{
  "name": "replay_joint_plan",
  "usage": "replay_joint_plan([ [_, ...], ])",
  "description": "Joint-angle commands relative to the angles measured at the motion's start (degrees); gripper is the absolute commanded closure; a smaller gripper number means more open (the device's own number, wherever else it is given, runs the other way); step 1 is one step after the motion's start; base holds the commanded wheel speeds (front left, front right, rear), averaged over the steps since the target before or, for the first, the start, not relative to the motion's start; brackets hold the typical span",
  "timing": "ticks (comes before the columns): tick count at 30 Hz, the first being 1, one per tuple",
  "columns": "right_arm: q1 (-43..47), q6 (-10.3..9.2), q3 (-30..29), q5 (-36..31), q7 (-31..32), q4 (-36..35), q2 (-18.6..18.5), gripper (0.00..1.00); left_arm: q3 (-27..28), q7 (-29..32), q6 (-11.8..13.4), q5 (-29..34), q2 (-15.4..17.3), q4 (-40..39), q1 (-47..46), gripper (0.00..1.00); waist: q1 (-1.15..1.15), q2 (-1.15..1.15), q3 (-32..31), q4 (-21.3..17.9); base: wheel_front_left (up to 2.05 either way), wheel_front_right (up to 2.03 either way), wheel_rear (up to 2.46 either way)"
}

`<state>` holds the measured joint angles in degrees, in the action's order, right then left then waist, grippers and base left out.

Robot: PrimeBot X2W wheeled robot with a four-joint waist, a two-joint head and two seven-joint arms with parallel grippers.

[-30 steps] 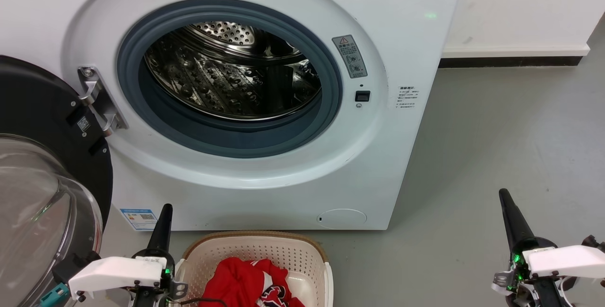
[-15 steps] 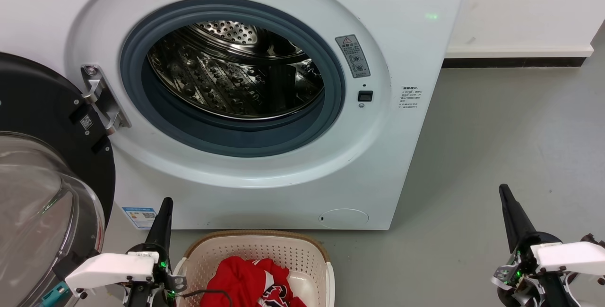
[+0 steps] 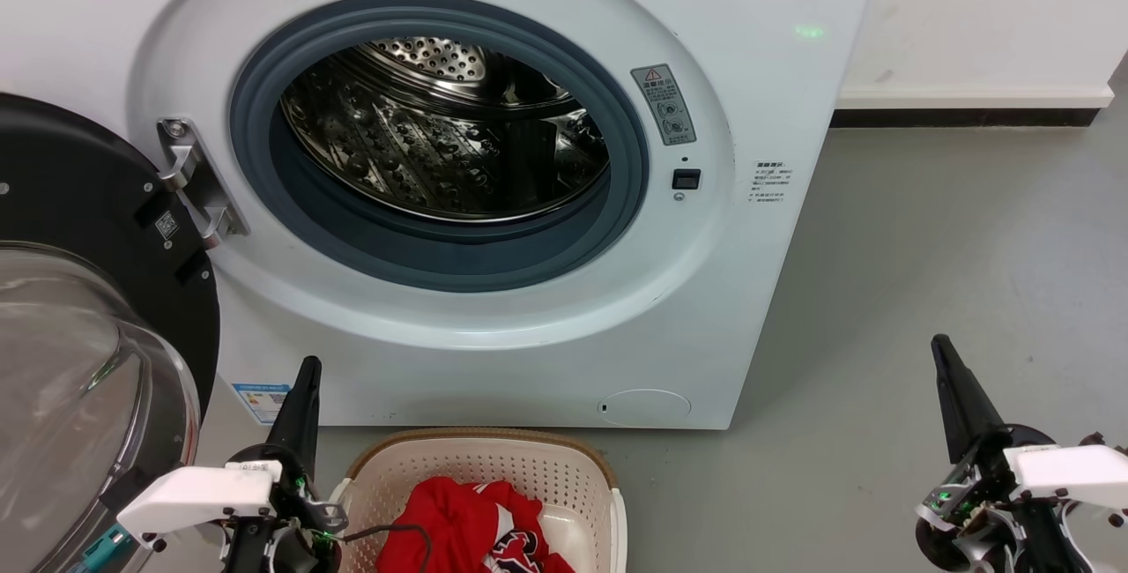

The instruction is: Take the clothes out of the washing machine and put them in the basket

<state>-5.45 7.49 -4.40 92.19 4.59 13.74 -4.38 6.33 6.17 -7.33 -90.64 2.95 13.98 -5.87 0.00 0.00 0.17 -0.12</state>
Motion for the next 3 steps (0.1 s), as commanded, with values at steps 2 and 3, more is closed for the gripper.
replay_joint_plan([
  [2,-0.8,0.0,-0.2,1.6,0.5,0.3,0.1,1.0,0.4,0.5,-0.3,-1.5,-0.1,0.1,-0.6,1.0,0.0,0.0,0.0,0.1,0.0,0.0,0.0],
  [3,-0.9,0.0,-0.2,2.0,0.5,0.3,0.1,1.0,0.4,0.6,-0.3,-1.9,-0.1,0.2,-0.7,1.0,0.0,0.0,0.0,0.1,0.0,0.0,0.0],
])
